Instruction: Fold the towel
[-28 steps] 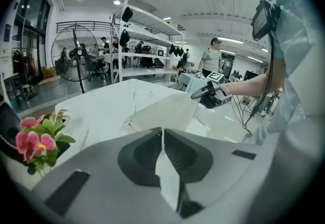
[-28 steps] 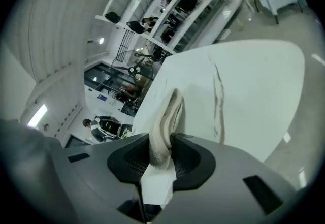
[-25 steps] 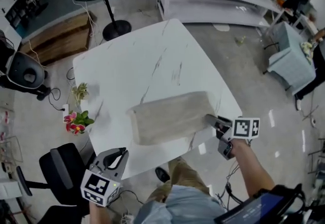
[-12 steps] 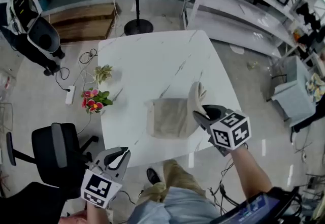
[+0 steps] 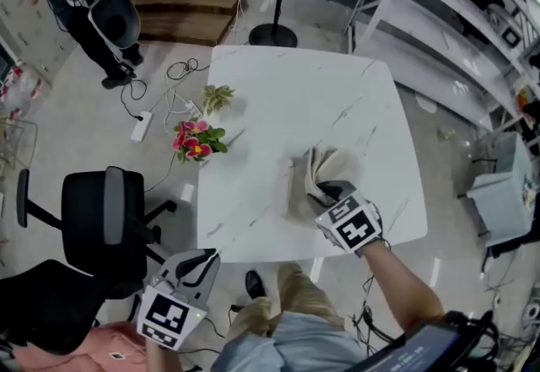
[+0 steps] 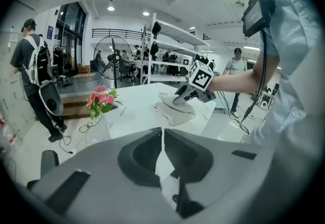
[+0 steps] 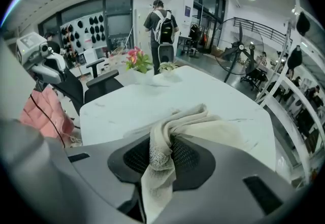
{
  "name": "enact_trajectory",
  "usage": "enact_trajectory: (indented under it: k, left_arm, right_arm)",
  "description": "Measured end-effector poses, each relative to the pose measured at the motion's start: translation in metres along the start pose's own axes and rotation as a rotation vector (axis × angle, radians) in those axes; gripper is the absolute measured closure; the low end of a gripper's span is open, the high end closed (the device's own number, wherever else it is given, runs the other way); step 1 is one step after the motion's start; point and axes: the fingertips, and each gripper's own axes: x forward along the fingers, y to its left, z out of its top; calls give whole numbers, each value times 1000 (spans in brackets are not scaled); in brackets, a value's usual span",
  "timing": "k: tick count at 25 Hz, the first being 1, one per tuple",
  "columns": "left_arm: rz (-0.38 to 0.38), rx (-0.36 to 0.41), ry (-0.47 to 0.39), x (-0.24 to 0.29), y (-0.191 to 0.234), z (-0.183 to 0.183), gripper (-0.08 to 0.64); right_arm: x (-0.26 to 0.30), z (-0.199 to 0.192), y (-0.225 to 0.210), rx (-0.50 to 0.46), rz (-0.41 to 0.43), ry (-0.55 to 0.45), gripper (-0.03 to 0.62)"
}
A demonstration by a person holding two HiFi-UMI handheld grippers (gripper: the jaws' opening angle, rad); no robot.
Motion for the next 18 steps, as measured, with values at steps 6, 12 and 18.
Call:
enact_trajectory:
  k: [6,12,18]
  left_arm:
    - [22,-24,11,-2,-5,-9,540]
    - [28,-27,19,0,-11,-15,540]
    - [19,-26,29,2,-14,-9,540]
  right_arm:
    - [30,-4,18,-95,30,52,479]
    - [55,-14,36,-141,99,75,443]
    - [-5,27,43,-47,251,-172,348]
